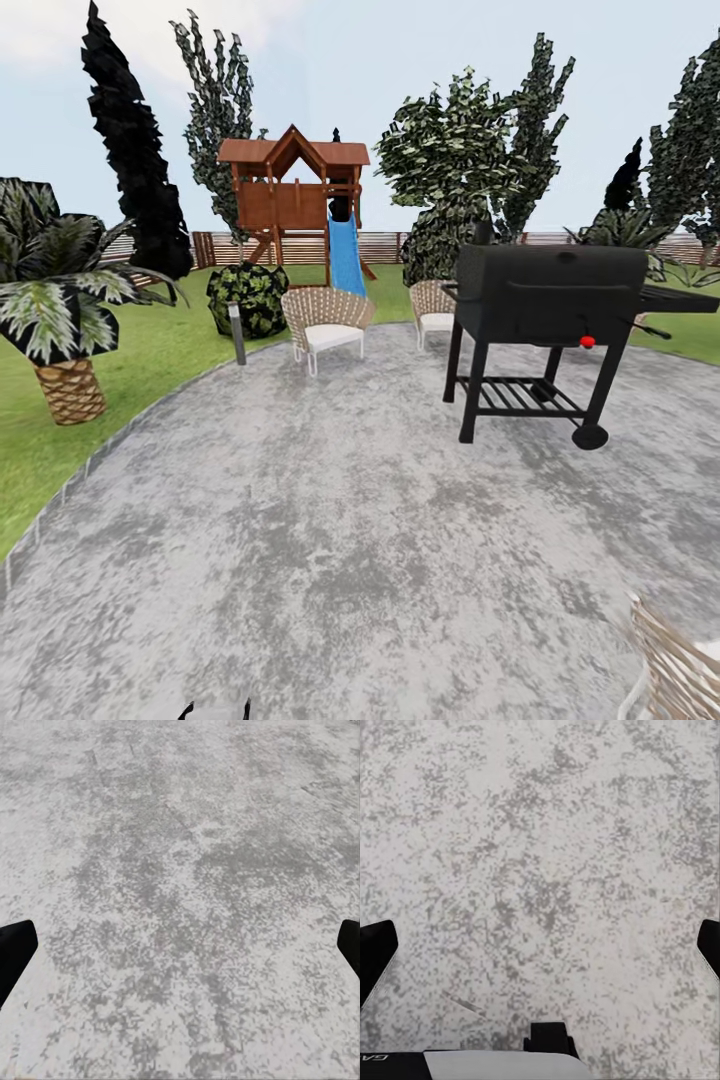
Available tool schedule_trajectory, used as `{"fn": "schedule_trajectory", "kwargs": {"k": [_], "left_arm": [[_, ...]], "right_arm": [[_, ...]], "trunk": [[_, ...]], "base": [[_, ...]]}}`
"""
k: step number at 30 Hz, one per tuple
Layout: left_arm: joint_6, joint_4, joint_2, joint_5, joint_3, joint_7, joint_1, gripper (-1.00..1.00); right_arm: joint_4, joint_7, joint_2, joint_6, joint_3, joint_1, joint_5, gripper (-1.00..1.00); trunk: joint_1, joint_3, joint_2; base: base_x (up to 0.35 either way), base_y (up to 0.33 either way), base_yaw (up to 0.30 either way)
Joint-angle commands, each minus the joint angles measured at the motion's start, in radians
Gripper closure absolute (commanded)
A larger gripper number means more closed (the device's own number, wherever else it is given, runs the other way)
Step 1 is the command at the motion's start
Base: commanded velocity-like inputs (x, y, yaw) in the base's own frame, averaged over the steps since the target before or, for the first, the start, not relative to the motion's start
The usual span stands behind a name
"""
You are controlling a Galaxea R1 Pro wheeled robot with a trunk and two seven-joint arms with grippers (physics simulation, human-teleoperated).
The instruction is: In the garden, pick up the pesticide atomizer on the floor and spray pesticide onto both trees until each tree trunk is fully covered.
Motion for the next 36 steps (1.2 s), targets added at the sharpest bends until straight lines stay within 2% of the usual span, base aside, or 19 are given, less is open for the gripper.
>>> {"fn": "schedule_trajectory", "kwargs": {"k": [1, 36], "left_arm": [[0.000, 0.000, 0.000, 0.000, 0.000, 0.000, 0.000, -1.00], [0.000, 0.000, -0.001, 0.001, 0.000, 0.000, 0.000, -1.00]], "right_arm": [[0.000, 0.000, 0.000, 0.000, 0.000, 0.000, 0.000, -1.00], [0.000, 0.000, 0.000, 0.000, 0.000, 0.000, 0.000, -1.00]], "trunk": [[0.000, 0.000, 0.000], [0.000, 0.000, 0.000]], "base": [[0.336, 0.000, 0.000], [0.337, 0.000, 0.000]]}}
